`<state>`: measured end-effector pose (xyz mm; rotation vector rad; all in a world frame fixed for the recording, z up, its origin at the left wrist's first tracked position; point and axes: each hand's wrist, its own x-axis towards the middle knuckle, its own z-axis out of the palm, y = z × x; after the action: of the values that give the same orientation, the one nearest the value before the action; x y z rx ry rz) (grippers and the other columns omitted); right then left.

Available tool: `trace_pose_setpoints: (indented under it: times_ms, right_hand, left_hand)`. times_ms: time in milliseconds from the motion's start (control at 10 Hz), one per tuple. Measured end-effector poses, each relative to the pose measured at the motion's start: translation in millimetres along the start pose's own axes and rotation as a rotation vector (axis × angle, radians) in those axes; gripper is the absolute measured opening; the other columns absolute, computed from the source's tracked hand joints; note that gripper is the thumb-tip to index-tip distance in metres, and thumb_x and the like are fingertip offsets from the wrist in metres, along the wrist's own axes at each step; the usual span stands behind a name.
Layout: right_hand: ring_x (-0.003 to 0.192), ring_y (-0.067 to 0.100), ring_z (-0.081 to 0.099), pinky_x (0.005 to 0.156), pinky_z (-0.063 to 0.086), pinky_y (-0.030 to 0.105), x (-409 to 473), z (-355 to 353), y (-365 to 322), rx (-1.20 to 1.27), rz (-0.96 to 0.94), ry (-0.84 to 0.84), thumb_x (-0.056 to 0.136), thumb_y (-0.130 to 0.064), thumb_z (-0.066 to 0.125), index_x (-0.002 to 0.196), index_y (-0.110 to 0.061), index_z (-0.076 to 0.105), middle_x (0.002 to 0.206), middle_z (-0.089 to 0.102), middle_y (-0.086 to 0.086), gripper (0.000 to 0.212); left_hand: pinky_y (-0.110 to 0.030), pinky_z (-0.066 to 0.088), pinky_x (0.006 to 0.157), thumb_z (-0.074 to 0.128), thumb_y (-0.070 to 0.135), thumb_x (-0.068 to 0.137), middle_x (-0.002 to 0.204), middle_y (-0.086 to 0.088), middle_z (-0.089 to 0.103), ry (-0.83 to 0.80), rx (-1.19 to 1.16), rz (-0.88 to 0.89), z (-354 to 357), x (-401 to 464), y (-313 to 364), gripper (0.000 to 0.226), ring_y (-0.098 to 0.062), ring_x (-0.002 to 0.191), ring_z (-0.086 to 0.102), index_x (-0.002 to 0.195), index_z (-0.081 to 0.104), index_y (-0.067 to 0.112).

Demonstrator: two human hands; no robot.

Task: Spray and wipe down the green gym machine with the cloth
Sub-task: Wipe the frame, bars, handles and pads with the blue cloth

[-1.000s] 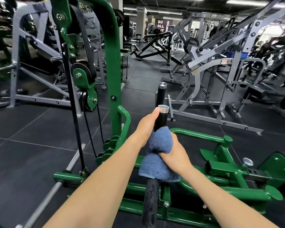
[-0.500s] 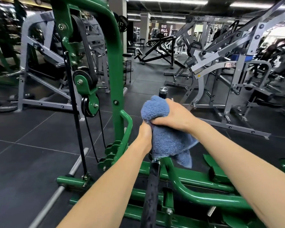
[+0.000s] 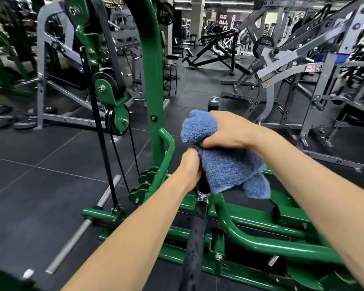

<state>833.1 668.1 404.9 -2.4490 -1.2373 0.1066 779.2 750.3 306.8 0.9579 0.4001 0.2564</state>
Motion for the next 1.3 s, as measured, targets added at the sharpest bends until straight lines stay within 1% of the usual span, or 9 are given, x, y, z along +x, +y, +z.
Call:
trace_pose_setpoints:
  times_ms: [100,300,400,600,800,900,1000,1100,1300]
  right_hand:
    - [0.084,0.026,0.055,0.071,0.046,0.031,15,5,-17,-0.260,0.051,0.065,0.071,-0.035,0.069,0.096,-0.014,0.056,0.093,0.059,0.003,0.035]
    - [0.083,0.014,0.061,0.076,0.049,0.027,14,12,5,0.401,0.124,0.205,0.076,-0.025,0.073,0.081,-0.022,0.063,0.084,0.066,-0.006,0.012]
    - [0.076,0.002,0.060,0.061,0.045,0.007,-2,27,13,0.776,0.151,0.317,0.080,-0.014,0.073,0.090,-0.024,0.061,0.084,0.064,-0.014,0.019]
    - [0.090,0.004,0.064,0.070,0.048,0.013,-48,99,21,0.971,0.346,0.515,0.077,-0.014,0.076,0.114,-0.021,0.055,0.099,0.066,-0.008,0.043]
    - [0.085,0.015,0.060,0.068,0.047,0.032,-78,147,26,0.422,0.548,0.112,0.077,-0.039,0.063,0.113,-0.023,0.049,0.099,0.056,-0.008,0.042]
    - [0.085,0.024,0.062,0.067,0.048,0.034,-71,130,27,0.191,0.499,-0.021,0.069,-0.042,0.055,0.097,-0.020,0.054,0.090,0.058,-0.002,0.036]
    - [0.094,0.023,0.063,0.070,0.045,0.028,-75,127,24,-0.019,0.474,-0.255,0.078,-0.034,0.057,0.092,-0.020,0.062,0.102,0.066,0.005,0.020]
    - [0.095,0.022,0.062,0.071,0.043,0.026,-83,96,-4,-0.147,0.524,-0.357,0.077,-0.042,0.063,0.098,-0.017,0.064,0.104,0.065,0.005,0.032]
    - [0.111,0.023,0.058,0.088,0.050,0.033,-67,143,-13,0.248,0.788,-0.104,0.050,-0.073,0.073,0.129,-0.012,0.045,0.123,0.056,0.004,0.104]
  left_hand:
    - [-0.031,0.051,0.067,0.027,0.021,0.105,0.081,-0.008,0.065,0.021,0.003,0.011,-3,2,4,0.037,-0.020,0.075,0.060,0.087,0.058,0.012]
    - [-0.037,0.056,0.080,0.027,0.056,0.101,0.102,-0.011,0.070,-0.023,-0.078,0.036,-2,5,8,0.055,-0.024,0.088,0.068,0.109,0.064,0.015]
    - [-0.033,0.059,0.071,0.023,0.056,0.101,0.094,-0.010,0.071,-0.036,-0.039,0.032,-3,3,5,0.059,-0.021,0.079,0.071,0.104,0.065,0.014]
    - [-0.033,0.051,0.074,0.044,0.047,0.098,0.079,-0.011,0.070,0.007,0.066,-0.027,-3,-1,5,0.046,-0.024,0.077,0.064,0.085,0.068,0.011]
    - [-0.032,0.049,0.085,0.031,0.059,0.098,0.100,-0.008,0.069,0.033,0.456,-0.076,-10,-10,4,0.060,-0.020,0.088,0.064,0.099,0.069,0.012]
    - [-0.038,0.037,0.106,0.026,0.046,0.102,0.132,-0.012,0.057,0.058,0.812,-0.040,-21,-16,9,0.056,-0.027,0.120,0.053,0.126,0.060,0.008]
    - [-0.040,0.043,0.103,0.031,0.030,0.103,0.130,-0.022,0.057,0.109,0.992,-0.050,-58,-18,-10,0.047,-0.035,0.120,0.053,0.124,0.056,-0.004]
    - [-0.035,0.049,0.095,0.039,0.019,0.101,0.130,-0.022,0.057,0.118,1.040,-0.204,-94,-33,-30,0.039,-0.033,0.115,0.058,0.126,0.055,-0.006]
    - [-0.028,0.044,0.065,0.042,0.009,0.096,0.103,-0.015,0.064,0.001,1.086,-0.280,-114,-62,-61,0.032,-0.024,0.082,0.061,0.113,0.062,-0.010]
